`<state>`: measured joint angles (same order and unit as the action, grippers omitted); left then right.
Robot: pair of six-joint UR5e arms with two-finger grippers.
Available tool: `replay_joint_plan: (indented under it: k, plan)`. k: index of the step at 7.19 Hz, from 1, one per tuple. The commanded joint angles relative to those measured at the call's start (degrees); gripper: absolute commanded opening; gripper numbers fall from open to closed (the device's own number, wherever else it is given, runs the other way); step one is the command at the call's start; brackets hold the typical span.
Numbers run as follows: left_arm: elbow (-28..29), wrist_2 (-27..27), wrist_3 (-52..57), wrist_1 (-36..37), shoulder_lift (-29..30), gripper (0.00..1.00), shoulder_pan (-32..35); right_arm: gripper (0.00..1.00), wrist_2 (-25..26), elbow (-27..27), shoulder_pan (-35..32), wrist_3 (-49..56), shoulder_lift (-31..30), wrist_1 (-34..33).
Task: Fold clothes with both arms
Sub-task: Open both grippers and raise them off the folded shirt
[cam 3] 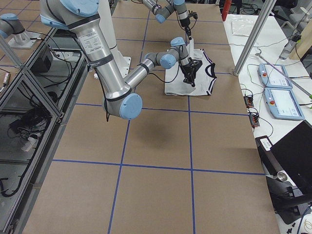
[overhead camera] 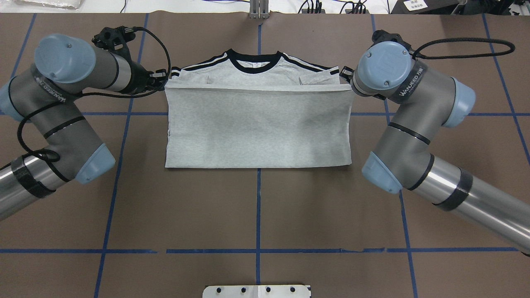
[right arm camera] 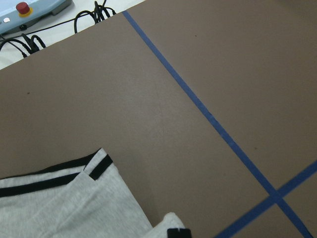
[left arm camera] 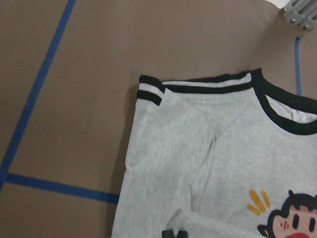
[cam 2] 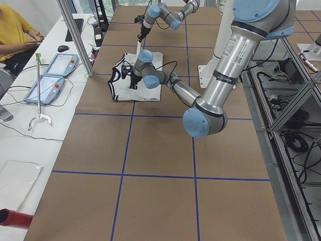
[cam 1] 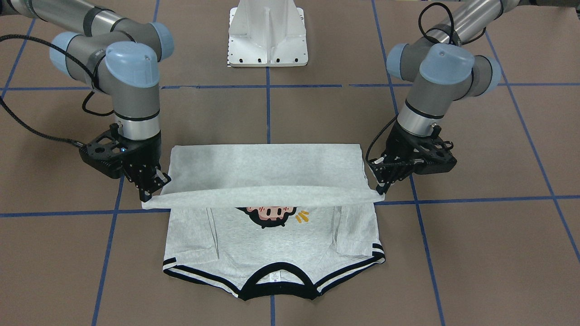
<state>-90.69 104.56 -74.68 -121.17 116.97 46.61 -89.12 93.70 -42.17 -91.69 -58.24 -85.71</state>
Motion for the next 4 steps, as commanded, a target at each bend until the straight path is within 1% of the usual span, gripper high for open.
replay_joint_plan:
  k: [1,2,3,4]
  plan:
    - [8.7,-2.2,0.7,-7.4,3.0,0.00,0.7,0.00,0.1,-11.5,-1.2,0.4,5.5,5.6]
    - [12.7,-3.7,0.6,-10.8,4.3,0.00,0.7,0.00,0.1,-14.1,-1.3,0.5,6.7,7.3]
    - [15.6,-4.1,0.7,-13.3,5.1,0.00,0.8,0.00,0.2,-17.1,-1.4,0.6,7.8,9.7]
    - [16.2,-5.8,0.8,-13.8,5.3,0.00,1.2,0.00,0.1,-18.9,-1.6,0.6,8.9,10.2]
